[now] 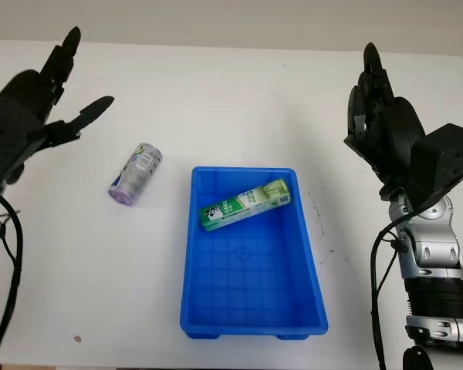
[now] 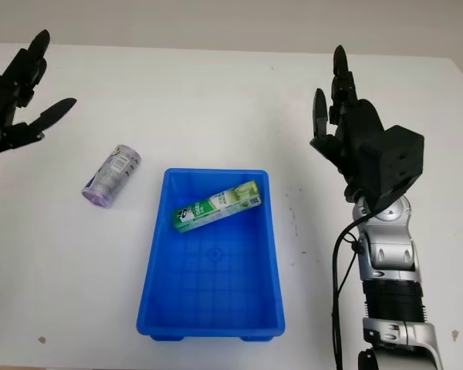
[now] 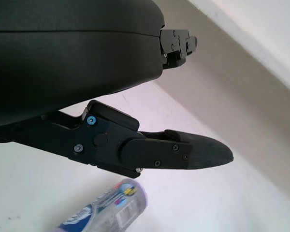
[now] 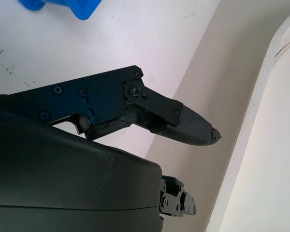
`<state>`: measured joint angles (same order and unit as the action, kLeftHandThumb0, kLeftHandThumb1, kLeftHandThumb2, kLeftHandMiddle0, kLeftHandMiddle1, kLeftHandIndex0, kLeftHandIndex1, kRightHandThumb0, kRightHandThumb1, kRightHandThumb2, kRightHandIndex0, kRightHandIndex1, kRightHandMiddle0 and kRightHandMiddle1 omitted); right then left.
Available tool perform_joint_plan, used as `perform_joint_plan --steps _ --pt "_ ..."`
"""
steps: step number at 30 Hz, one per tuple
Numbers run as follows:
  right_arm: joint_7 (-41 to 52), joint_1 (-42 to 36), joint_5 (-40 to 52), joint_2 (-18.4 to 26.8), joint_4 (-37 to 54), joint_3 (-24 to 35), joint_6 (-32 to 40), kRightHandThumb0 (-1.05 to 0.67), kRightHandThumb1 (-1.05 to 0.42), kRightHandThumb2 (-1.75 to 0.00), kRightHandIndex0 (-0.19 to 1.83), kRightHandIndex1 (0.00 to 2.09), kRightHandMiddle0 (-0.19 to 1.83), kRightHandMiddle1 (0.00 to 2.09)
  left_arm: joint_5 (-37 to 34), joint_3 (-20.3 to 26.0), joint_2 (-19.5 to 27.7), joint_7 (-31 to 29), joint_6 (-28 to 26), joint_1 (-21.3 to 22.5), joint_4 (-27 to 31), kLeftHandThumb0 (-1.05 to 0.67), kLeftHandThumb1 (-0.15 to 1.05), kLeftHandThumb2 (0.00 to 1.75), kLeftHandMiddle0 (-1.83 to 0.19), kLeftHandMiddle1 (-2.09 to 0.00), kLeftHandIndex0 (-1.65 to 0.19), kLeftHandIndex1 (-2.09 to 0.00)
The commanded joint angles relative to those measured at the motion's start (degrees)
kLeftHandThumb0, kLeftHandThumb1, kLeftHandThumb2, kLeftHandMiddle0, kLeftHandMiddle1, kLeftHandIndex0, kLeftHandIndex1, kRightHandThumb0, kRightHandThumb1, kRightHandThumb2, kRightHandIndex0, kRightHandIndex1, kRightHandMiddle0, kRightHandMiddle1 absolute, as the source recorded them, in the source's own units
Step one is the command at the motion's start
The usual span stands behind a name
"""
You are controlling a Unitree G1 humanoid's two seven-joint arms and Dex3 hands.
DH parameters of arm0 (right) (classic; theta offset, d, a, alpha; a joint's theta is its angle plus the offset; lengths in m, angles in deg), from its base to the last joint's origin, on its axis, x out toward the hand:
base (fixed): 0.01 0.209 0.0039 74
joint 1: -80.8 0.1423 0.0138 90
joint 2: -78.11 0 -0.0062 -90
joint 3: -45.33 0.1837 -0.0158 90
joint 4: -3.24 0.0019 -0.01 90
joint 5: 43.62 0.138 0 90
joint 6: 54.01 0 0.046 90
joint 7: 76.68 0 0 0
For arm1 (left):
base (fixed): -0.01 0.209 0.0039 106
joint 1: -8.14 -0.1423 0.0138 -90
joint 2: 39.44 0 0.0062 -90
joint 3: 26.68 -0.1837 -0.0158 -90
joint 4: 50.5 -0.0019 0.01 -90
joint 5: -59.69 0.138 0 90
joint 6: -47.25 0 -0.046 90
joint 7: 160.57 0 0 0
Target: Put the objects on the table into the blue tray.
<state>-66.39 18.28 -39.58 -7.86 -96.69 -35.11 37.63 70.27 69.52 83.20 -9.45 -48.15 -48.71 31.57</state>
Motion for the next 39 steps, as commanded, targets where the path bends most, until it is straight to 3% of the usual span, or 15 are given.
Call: perform_joint_plan --steps 1,4,6,8,10,13,15,16,18,21,24,30,39 --pt "0.36 0.67 -0.16 0.09 -0.33 -0.28 -1.47 -0.56 -1.05 -0.85 -0.19 0.0 -0.19 0.0 3.26 -2.88 4.4 -2.1 3.5 4.11 -1.78 -0.61 0.98 0.08 0.06 -0.04 0.09 -0.06" --pt "0.73 1.02 0.02 -0.16 -0.88 -0.26 -2.39 -0.55 -1.05 -0.85 -0.19 0.0 -0.19 0.0 13.55 -8.99 9.48 0.34 16.77 8.97 -8.83 -0.54 0.93 0.05 0.1 -0.03 0.12 -0.04" --pt "0.73 1.2 0.19 -0.3 -1.16 -0.23 -2.32 -0.56 -1.05 -0.84 -0.19 0.0 -0.19 0.0 24.47 -14.3 12.98 8.69 29.96 12.9 -15.66 -0.53 0.93 0.05 0.13 -0.03 0.13 -0.04" --pt "0.79 1.31 0.29 -0.33 -1.63 -0.23 -2.41 -0.58 -1.05 -0.83 -0.19 0.0 -0.19 0.0 35.97 -19.68 15.69 18.67 39.81 17.42 -22.0 -0.5 0.91 0.04 0.12 -0.04 0.11 -0.06" --pt "0.74 1.32 0.53 -0.45 -1.49 -0.2 -1.68 -0.59 -1.05 -0.83 -0.19 0.0 -0.19 0.0 45.57 -24.47 17.33 28.04 46.88 22.17 -27.8 -0.45 0.9 0.05 0.16 -0.03 0.14 -0.04" --pt "1.13 1.22 0.96 -0.3 -1.41 -0.15 -1.63 -0.57 -1.05 -0.83 -0.19 0.0 -0.19 0.0 57.71 -31.22 18.17 42.74 53.08 28.67 -34.9 -0.38 0.94 0.07 0.16 -0.05 0.14 -0.05" --pt "1.02 1.32 0.8 -0.23 -1.55 -0.22 -1.82 -0.57 -1.05 -0.83 -0.19 0.0 -0.19 0.0 66.71 -36.66 18.33 53.21 53.91 32.63 -37.96 -0.29 1.01 0.13 0.15 -0.05 0.13 -0.06" --pt "0.96 1.43 0.76 -0.25 -1.68 -0.26 -1.87 -0.58 -1.05 -0.83 -0.19 0.0 -0.19 0.0 71.88 -39.97 18.31 58.63 53.25 34.69 -39.16 -0.17 1.03 0.34 0.17 -0.02 0.17 -0.03" --pt "0.81 1.59 0.63 -0.26 -1.86 -0.34 -2.01 -0.58 -1.05 -0.82 -0.19 0.0 -0.19 0.0 80.37 -45.91 17.73 68.08 51.11 38.3 -42.01 -0.08 1.04 0.48 0.19 -0.01 0.19 -0.02" --pt "0.69 1.74 0.57 -0.23 -1.91 -0.32 -2.13 -0.58 -1.05 -0.81 -0.19 0.0 -0.19 0.0 89.65 -54.26 15.52 82.44 47.68 43.03 -48.3 -0.04 1.05 0.49 0.17 -0.02 0.17 -0.02" --pt "0.54 1.7 0.44 -0.23 -1.6 -0.38 -2.08 -0.57 -1.05 -0.81 -0.19 0.0 -0.19 0.0 94.8 -60.99 13.0 91.37 45.0 46.44 -54.32 -0.08 1.05 0.49 0.15 -0.04 0.15 -0.04" --pt "0.19 1.69 0.3 -0.67 -1.52 -0.67 -1.48 -0.58 -1.05 -0.81 -0.19 0.0 -0.19 0.0 98.34 -69.92 8.39 99.25 40.4 49.18 -60.45 -0.17 1.05 0.45 0.17 -0.03 0.16 -0.03" --pt "0.05 0.37 0.16 0.02 -0.36 -0.11 -2.31 -0.55 -1.05 -0.83 -0.19 0.0 -0.19 0.0 95.17 -76.28 2.86 99.35 44.45 49.19 -63.4 -0.19 1.05 0.43 0.14 -0.05 0.15 -0.04"
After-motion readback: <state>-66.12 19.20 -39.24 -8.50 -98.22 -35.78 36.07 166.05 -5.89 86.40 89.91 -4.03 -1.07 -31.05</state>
